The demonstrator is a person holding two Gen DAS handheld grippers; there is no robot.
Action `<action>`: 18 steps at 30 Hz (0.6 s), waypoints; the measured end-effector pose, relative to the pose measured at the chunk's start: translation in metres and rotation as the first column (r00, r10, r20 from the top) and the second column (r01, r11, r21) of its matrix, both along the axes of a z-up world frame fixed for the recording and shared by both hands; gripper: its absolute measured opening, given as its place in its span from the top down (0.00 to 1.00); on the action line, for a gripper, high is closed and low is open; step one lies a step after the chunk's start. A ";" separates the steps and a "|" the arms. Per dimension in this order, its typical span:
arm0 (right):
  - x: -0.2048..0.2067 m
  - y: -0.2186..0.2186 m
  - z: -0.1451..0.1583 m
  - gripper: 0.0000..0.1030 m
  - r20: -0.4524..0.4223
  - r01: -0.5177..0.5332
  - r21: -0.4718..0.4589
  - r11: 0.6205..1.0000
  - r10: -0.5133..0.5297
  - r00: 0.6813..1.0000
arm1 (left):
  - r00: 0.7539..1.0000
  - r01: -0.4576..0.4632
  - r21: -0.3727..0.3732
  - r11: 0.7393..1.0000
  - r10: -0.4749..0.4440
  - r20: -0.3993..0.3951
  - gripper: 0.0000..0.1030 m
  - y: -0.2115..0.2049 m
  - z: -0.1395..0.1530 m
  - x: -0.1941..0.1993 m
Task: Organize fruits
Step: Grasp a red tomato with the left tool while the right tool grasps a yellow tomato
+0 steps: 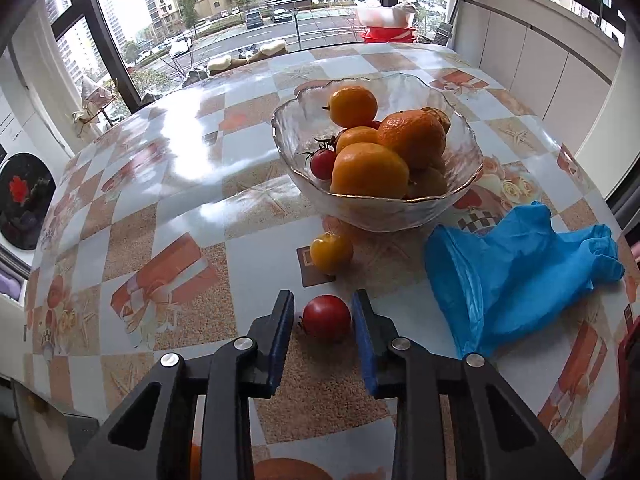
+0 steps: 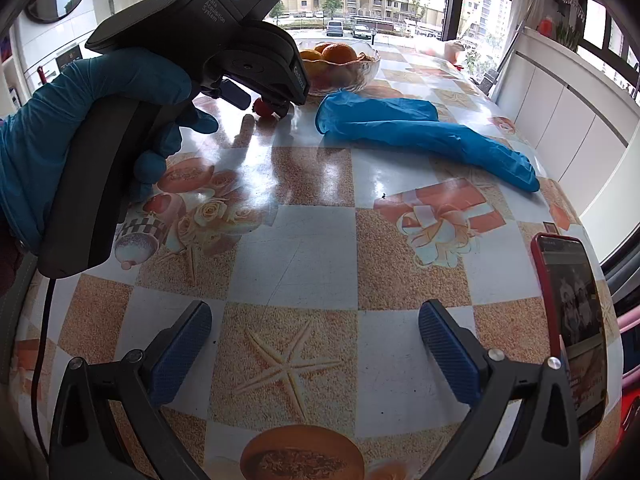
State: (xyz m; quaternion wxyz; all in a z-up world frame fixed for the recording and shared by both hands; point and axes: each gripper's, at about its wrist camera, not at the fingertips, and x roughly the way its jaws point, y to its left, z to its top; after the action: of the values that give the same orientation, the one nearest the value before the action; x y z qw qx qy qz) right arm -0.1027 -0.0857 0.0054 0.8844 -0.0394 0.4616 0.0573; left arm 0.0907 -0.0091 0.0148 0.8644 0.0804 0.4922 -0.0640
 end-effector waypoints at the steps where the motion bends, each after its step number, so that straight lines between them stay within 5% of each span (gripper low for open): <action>1: 0.000 0.000 0.000 0.00 0.000 0.000 0.000 1.000 0.000 1.000 | 1.000 -0.001 0.003 1.000 0.001 0.005 0.72 -0.001 0.000 -0.001; 9: 0.000 0.000 0.000 0.00 0.000 0.000 0.000 1.000 0.000 1.000 | 0.999 -0.013 -0.020 1.000 0.014 0.045 0.76 0.012 0.009 -0.020; 18: 0.002 -0.001 0.002 0.00 -0.024 -0.007 0.009 1.000 0.008 1.000 | 0.990 -0.051 -0.081 0.995 0.061 0.128 0.77 0.071 0.043 -0.111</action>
State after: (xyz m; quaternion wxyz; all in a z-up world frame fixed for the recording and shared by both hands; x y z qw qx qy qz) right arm -0.1010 -0.0869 0.0070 0.8787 -0.0364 0.4717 0.0632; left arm -0.0200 0.0617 0.0583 0.8987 0.0369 0.4337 -0.0533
